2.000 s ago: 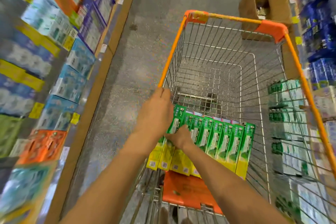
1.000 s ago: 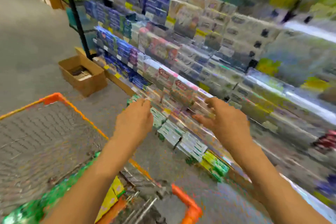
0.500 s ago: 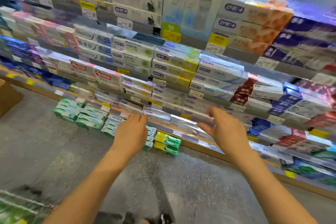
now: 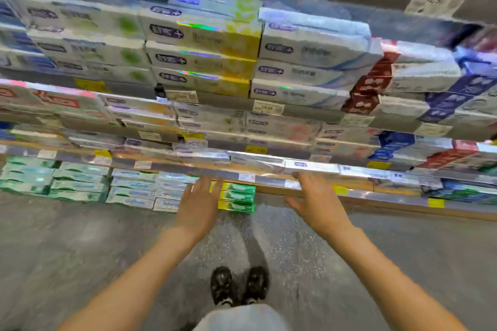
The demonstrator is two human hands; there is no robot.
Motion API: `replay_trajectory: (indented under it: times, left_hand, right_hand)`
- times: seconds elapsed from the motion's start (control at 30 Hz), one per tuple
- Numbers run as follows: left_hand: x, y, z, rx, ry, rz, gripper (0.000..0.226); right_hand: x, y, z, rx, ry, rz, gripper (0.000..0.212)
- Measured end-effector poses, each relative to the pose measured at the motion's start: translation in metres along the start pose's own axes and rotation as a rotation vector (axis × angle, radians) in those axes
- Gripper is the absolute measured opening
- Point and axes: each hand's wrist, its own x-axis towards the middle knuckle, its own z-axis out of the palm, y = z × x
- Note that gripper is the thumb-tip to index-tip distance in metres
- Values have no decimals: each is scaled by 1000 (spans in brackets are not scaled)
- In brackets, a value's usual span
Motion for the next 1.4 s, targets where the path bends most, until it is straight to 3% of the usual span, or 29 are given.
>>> replay_trajectory:
  times: [0.1, 0.27, 0.37, 0.53, 0.6, 0.8, 0.93, 1.07, 1.3, 1.4]
  left_hand:
    - [50, -5, 77, 34, -8, 59, 72]
    - [150, -12, 198, 219, -160, 24, 88]
    - [201, -8, 262, 282, -130, 4, 99]
    - [275, -10, 372, 324, -182, 50, 88]
    - [298, -15, 400, 334, -126, 50, 89]
    - [322, -21, 432, 374, -53, 63, 103]
    - [316, -28, 450, 318, 57, 67, 88]
    - [310, -31, 459, 342, 125, 84, 92]
    - [314, -31, 457, 300, 131, 76, 82]
    - [313, -30, 458, 336, 160, 92, 82]
  right_hand:
    - [29, 25, 82, 85, -126, 65, 62]
    - [89, 81, 226, 75, -294, 103, 71]
    - [122, 111, 316, 49, -375, 81, 70]
    - [161, 140, 449, -80, -433, -67, 78]
    - [172, 144, 482, -110, -415, -116, 84]
    - [183, 144, 526, -230, -285, -247, 96]
    - [180, 135, 539, -289, -184, -223, 93]
    - [177, 135, 547, -280, -153, -228, 87]
    - [173, 134, 554, -329, -156, -193, 94]
    - [175, 129, 560, -343, -116, -170, 84]
